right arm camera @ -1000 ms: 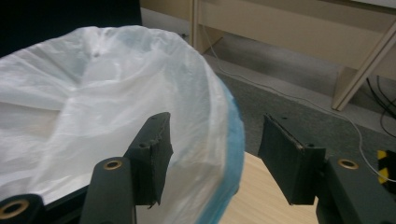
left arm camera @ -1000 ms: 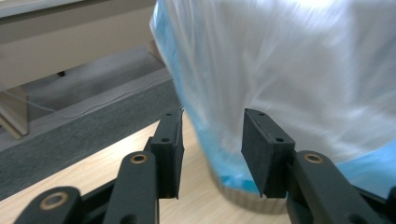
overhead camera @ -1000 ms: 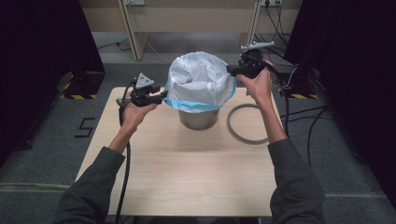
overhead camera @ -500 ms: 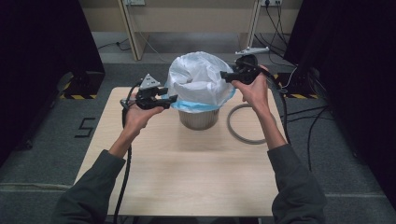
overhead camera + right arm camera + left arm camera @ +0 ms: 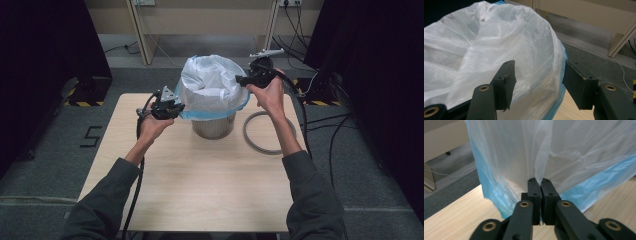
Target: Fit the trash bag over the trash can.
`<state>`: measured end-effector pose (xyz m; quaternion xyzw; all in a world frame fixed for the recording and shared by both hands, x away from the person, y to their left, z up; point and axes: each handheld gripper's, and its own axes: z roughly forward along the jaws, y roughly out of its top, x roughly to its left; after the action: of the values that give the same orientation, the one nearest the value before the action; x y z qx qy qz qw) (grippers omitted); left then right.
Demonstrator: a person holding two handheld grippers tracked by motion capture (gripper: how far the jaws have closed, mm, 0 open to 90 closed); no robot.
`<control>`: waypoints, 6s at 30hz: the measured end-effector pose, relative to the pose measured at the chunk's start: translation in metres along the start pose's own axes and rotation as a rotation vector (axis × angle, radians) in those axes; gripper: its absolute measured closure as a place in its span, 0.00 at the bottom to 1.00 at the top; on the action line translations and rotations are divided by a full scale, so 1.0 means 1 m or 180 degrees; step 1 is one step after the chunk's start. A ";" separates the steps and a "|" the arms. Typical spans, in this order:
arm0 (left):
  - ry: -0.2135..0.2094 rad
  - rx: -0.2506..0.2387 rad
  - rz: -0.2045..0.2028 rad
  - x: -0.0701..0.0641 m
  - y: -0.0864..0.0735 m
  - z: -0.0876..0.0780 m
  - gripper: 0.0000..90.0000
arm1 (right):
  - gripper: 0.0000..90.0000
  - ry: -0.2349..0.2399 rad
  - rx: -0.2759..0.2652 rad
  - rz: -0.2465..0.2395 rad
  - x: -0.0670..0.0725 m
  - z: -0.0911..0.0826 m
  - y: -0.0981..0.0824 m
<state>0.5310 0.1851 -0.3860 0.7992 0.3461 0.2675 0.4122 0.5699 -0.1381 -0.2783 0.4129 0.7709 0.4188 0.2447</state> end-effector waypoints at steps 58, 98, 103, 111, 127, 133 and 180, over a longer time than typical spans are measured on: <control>0.0059 -0.0335 -0.0046 0.003 0.030 -0.050 0.42 | 0.42 0.0063 0.0011 0.0239 -0.007 0.003 0.011; 0.0127 -0.0325 -0.0172 0.028 0.030 -0.036 0.28 | 0.63 0.0093 0.0212 0.0151 -0.017 0.029 0.005; -0.0016 -0.0366 -0.0206 0.023 0.031 -0.038 0.27 | 0.63 0.0103 0.0232 0.0205 -0.026 0.043 0.010; -0.0249 -0.0438 -0.0131 0.017 0.035 -0.025 0.35 | 0.61 0.0136 0.0238 0.0172 -0.023 0.043 0.006; -0.0385 -0.0289 0.0059 0.012 0.004 -0.008 0.96 | 0.61 0.0213 0.0119 0.0165 -0.023 0.030 0.005; -0.0305 -0.0157 0.0140 0.006 -0.010 0.004 0.97 | 0.58 0.0217 0.0109 0.0134 -0.023 0.025 0.004; -0.0199 -0.0562 -0.0004 0.000 0.026 -0.051 0.39 | 0.56 -0.0161 0.0373 -0.0082 0.005 0.022 0.005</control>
<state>0.5032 0.1985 -0.3380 0.7675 0.3087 0.2716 0.4918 0.5853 -0.1222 -0.2854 0.4271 0.7929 0.3592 0.2449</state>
